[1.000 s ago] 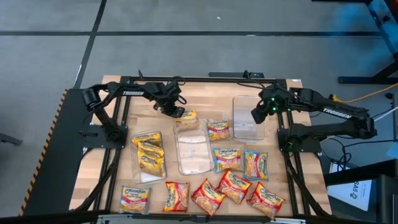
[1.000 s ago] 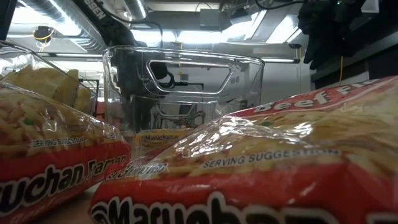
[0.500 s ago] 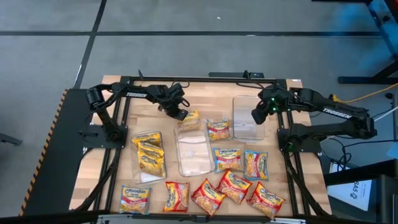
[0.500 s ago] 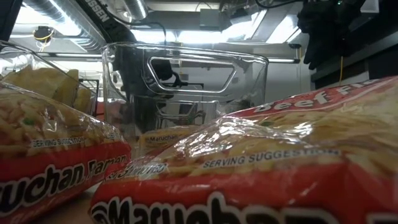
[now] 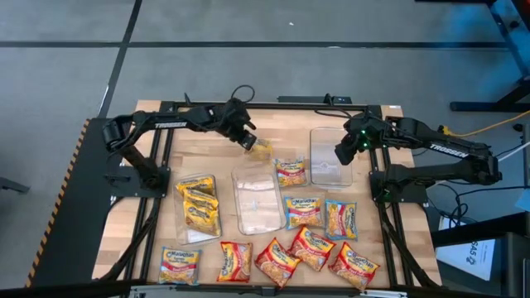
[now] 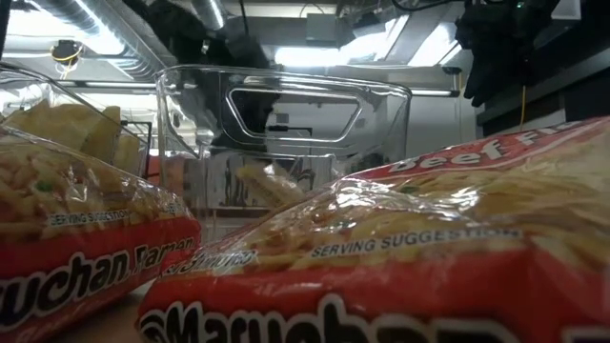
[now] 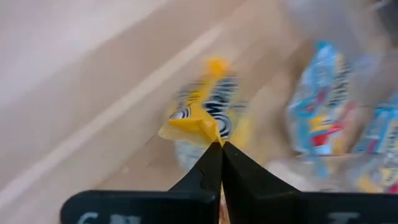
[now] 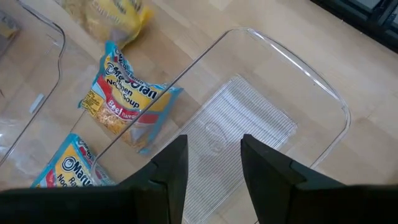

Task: Sort Maruchan noodles
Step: Put the yellow noodle pack into the left transparent bin

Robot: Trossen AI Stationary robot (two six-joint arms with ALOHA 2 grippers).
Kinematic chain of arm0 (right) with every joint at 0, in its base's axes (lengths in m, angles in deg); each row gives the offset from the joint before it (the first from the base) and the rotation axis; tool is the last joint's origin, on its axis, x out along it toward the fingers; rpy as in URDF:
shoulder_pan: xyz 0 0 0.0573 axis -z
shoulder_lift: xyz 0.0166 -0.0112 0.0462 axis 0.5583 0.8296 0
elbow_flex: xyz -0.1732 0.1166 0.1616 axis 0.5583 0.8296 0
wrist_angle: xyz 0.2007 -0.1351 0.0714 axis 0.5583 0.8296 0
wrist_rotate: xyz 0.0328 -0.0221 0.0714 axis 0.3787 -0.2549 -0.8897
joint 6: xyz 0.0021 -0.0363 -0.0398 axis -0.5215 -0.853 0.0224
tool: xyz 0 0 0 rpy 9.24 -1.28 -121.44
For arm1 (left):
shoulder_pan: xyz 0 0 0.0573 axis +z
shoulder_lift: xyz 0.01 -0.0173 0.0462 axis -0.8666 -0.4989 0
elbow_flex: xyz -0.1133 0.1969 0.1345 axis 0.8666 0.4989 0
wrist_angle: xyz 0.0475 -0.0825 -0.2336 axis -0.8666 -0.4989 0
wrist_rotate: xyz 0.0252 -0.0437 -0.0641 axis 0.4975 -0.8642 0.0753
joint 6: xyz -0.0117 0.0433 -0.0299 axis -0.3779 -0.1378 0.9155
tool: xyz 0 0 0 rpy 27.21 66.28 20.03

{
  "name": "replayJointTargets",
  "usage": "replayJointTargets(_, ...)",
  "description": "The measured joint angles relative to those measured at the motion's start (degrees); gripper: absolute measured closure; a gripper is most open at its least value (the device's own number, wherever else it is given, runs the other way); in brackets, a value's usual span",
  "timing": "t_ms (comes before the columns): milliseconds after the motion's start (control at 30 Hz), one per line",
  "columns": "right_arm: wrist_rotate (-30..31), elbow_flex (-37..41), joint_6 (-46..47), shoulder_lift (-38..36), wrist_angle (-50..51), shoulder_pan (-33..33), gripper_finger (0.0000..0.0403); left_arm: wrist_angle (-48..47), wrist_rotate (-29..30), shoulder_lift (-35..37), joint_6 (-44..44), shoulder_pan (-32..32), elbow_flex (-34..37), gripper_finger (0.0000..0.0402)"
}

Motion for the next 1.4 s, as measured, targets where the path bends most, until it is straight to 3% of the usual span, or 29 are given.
replayJointTargets(233,1.0,0.0,0.0,0.0,-0.4,0.0,0.0258,-0.7,5.7,4.5,-2.6,-3.8,-7.1,0.0401)
replayJointTargets(367,1.0,0.0,0.0,0.0,-0.4,0.0,0.0258,-5.9,8.5,6.3,-4.3,-6.8,-12.5,0.0401)
replayJointTargets(700,1.0,0.0,0.1,0.0,-0.5,0.0,0.0258,-33.5,17.6,9.8,-6.2,-15.7,-30.0,0.0401)
replayJointTargets(1033,0.9,0.0,4.1,0.0,-0.7,0.0,0.0258,-58.9,19.6,11.3,5.6,-27.9,-40.1,0.0401)
replayJointTargets(1300,-0.5,0.0,8.6,0.0,-0.8,0.0,0.0258,-70.2,18.9,12.0,16.6,-39.0,-40.2,0.0401)
replayJointTargets(1400,-1.8,0.0,9.7,0.0,-0.8,0.0,0.0258,-70.2,18.3,12.1,19.9,-43.1,-39.9,0.0401)
